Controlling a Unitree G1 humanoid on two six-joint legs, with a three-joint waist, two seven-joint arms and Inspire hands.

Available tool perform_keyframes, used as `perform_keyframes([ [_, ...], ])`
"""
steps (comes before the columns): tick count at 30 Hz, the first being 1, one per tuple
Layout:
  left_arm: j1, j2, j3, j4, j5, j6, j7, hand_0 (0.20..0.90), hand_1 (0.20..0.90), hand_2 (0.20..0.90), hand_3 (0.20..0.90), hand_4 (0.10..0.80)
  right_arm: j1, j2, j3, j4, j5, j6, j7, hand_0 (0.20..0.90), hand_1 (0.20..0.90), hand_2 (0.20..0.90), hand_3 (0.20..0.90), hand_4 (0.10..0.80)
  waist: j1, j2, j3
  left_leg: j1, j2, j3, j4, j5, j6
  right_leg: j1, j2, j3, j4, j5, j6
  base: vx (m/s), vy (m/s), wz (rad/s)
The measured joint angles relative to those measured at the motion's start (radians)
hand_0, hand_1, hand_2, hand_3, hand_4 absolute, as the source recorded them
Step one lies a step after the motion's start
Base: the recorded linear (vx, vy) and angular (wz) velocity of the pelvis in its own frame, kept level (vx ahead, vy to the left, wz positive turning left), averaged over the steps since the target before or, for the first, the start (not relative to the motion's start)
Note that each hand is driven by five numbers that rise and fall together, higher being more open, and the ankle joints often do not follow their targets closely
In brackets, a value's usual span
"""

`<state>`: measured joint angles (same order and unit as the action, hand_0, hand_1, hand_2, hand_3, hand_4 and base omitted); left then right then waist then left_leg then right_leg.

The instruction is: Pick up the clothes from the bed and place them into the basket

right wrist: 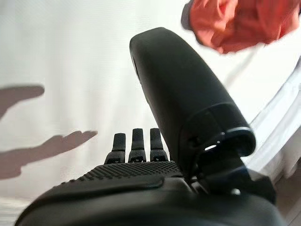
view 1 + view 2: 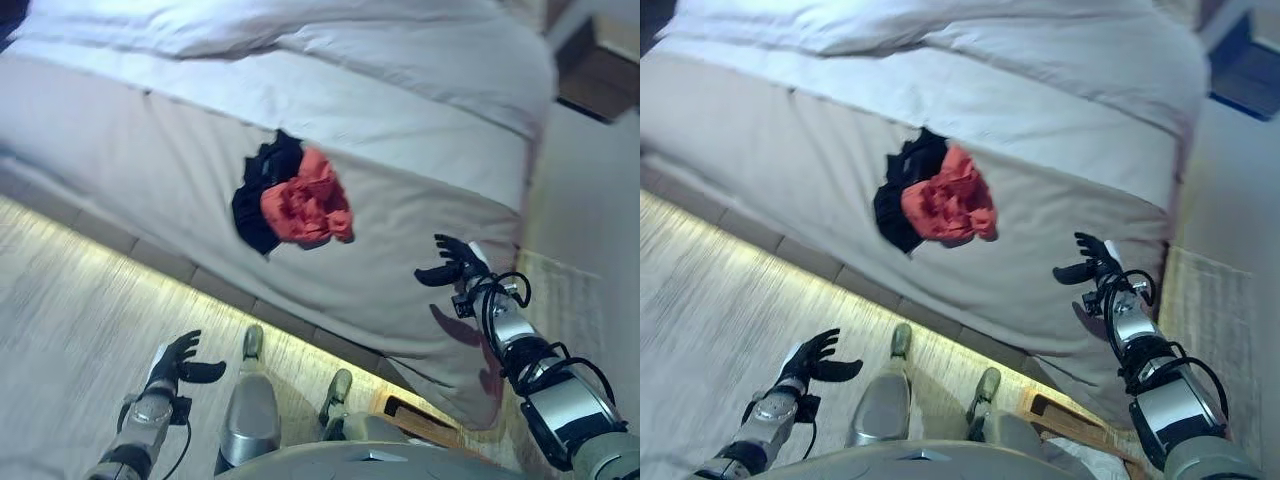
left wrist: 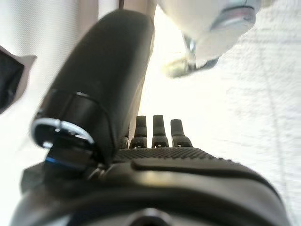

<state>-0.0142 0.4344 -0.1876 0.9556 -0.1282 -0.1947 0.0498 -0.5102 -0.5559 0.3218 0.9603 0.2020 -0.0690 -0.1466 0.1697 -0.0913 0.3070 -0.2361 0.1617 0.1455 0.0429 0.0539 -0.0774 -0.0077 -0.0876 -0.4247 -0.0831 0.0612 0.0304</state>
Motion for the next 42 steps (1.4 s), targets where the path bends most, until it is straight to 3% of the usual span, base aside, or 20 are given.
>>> perform_keyframes([
  [1,0.008,-0.012,-0.001,0.0,0.005,-0.018,-0.002,0.9,0.9,0.9,0.9,0.8,-0.032,-0.027,0.001,0.001,0.0,-0.002,0.002,0.9,0.9,0.9,0.9,0.8,0.014,0.043,0.017,-0.003,0.003,-0.016,-0.01,0.049,-0.017,-0.006,0.009,-0.003,0.013,-0.011,0.015,-0.041,-0.018,0.32],
  [2,0.006,-0.018,0.0,0.0,0.005,-0.026,-0.001,0.9,0.9,0.9,0.9,0.8,-0.066,-0.046,-0.001,0.003,0.0,-0.005,0.0,0.9,0.9,0.9,0.9,0.8,0.031,0.065,0.043,-0.007,0.007,-0.028,-0.013,0.104,-0.017,-0.018,0.009,0.004,0.032,-0.015,0.021,-0.039,-0.029,0.11],
  [4,0.006,-0.01,0.007,0.008,0.004,-0.033,0.008,0.9,0.9,0.9,0.9,0.8,-0.15,-0.05,0.003,0.022,-0.002,-0.008,-0.001,0.9,0.9,0.9,0.9,0.8,0.055,0.074,0.065,-0.05,-0.024,-0.039,-0.012,0.127,-0.012,-0.071,-0.016,0.002,0.061,-0.023,0.033,-0.035,-0.008,0.13],
  [10,-0.045,0.016,0.008,0.009,-0.009,-0.051,0.029,0.9,0.9,0.9,0.9,0.8,-0.401,-0.051,0.031,0.052,-0.009,-0.015,-0.026,0.9,0.9,0.9,0.9,0.8,0.112,0.109,0.145,-0.148,-0.071,-0.07,0.027,0.145,0.001,-0.225,-0.098,0.007,0.265,-0.096,0.07,0.024,0.003,0.19],
  [13,-0.074,0.018,0.006,0.007,-0.028,-0.05,0.029,0.9,0.9,0.9,0.9,0.8,-0.465,-0.051,0.049,0.068,-0.008,-0.011,-0.044,0.9,0.9,0.9,0.9,0.8,0.125,0.111,0.153,-0.206,-0.082,-0.082,0.075,0.138,0.006,-0.309,-0.136,0.016,0.386,-0.152,0.067,0.061,-0.003,0.15],
  [14,-0.089,0.019,0.005,-0.001,-0.033,-0.054,0.029,0.9,0.9,0.9,0.9,0.8,-0.507,-0.051,0.05,0.084,-0.006,-0.004,-0.046,0.9,0.9,0.9,0.9,0.8,0.126,0.112,0.159,-0.248,-0.094,-0.086,0.11,0.11,0.006,-0.36,-0.155,0.032,0.455,-0.189,0.066,0.101,0.019,0.11],
  [18,-0.113,0.023,-0.004,-0.019,-0.064,-0.056,0.029,0.9,0.9,0.9,0.9,0.8,-0.587,-0.05,0.054,0.124,-0.008,0.03,-0.047,0.9,0.9,0.9,0.9,0.8,0.124,0.121,0.201,-0.316,-0.103,-0.085,0.177,0.107,0.011,-0.46,-0.189,0.069,0.586,-0.228,0.052,0.002,0.04,0.03],
  [21,-0.113,0.023,-0.013,-0.036,-0.083,-0.065,0.027,0.9,0.9,0.9,0.9,0.8,-0.625,-0.054,0.066,0.196,-0.009,0.109,-0.037,0.9,0.9,0.9,0.9,0.8,0.122,0.129,0.206,-0.38,-0.111,-0.085,0.219,0.105,0.014,-0.546,-0.214,0.089,0.674,-0.256,0.044,-0.014,0.025,0.03],
  [22,-0.113,0.024,-0.012,-0.039,-0.093,-0.067,0.027,0.9,0.9,0.9,0.9,0.8,-0.636,-0.058,0.067,0.208,-0.018,0.136,-0.027,0.533,0.533,0.533,0.472,0.372,0.122,0.136,0.209,-0.402,-0.109,-0.085,0.232,0.105,0.015,-0.572,-0.216,0.096,0.696,-0.257,0.042,-0.015,-0.001,-0.04],
  [23,-0.113,0.025,-0.012,-0.041,-0.103,-0.068,0.027,0.9,0.9,0.9,0.9,0.8,-0.641,-0.062,0.067,0.209,-0.029,0.141,-0.021,0.3,0.3,0.3,0.2,0.1,0.122,0.137,0.21,-0.409,-0.109,-0.085,0.234,0.104,0.016,-0.589,-0.216,0.105,0.708,-0.258,0.042,-0.008,-0.019,-0.1],
  [28,-0.108,0.041,-0.012,-0.085,-0.118,-0.066,0.02,0.9,0.9,0.9,0.9,0.8,-0.671,-0.077,0.081,0.235,-0.048,0.171,-0.009,0.3,0.3,0.3,0.2,0.1,0.118,0.141,0.21,-0.412,-0.108,-0.11,0.225,0.105,0.014,-0.604,-0.212,0.109,0.73,-0.262,0.037,0.017,-0.03,0.0],
  [34,-0.102,0.061,-0.011,-0.127,-0.127,-0.067,0.004,0.9,0.9,0.9,0.9,0.8,-0.63,-0.092,0.061,0.266,0.057,0.155,-0.023,0.3,0.3,0.3,0.2,0.1,0.118,0.148,0.211,-0.364,-0.09,-0.11,0.153,0.104,0.012,-0.573,-0.177,0.118,0.687,-0.258,0.029,0.058,-0.031,0.01],
  [38,-0.063,0.062,-0.008,-0.144,-0.126,-0.07,0.002,0.9,0.9,0.9,0.9,0.8,-0.557,-0.091,-0.018,0.242,0.221,0.089,-0.025,0.3,0.3,0.3,0.2,0.1,0.113,0.165,0.209,-0.289,-0.07,-0.099,0.115,0.102,0.01,-0.493,-0.146,0.118,0.625,-0.247,0.012,0.003,0.018,-0.1],
  [42,-0.028,0.059,0.003,-0.143,-0.125,-0.071,0.002,0.9,0.9,0.9,0.9,0.8,-0.447,-0.087,-0.175,0.114,0.451,-0.005,-0.008,0.3,0.3,0.3,0.2,0.1,0.099,0.168,0.207,-0.199,-0.052,-0.079,0.048,0.089,-0.009,-0.402,-0.111,0.117,0.533,-0.227,-0.007,0.065,0.042,-0.1],
])
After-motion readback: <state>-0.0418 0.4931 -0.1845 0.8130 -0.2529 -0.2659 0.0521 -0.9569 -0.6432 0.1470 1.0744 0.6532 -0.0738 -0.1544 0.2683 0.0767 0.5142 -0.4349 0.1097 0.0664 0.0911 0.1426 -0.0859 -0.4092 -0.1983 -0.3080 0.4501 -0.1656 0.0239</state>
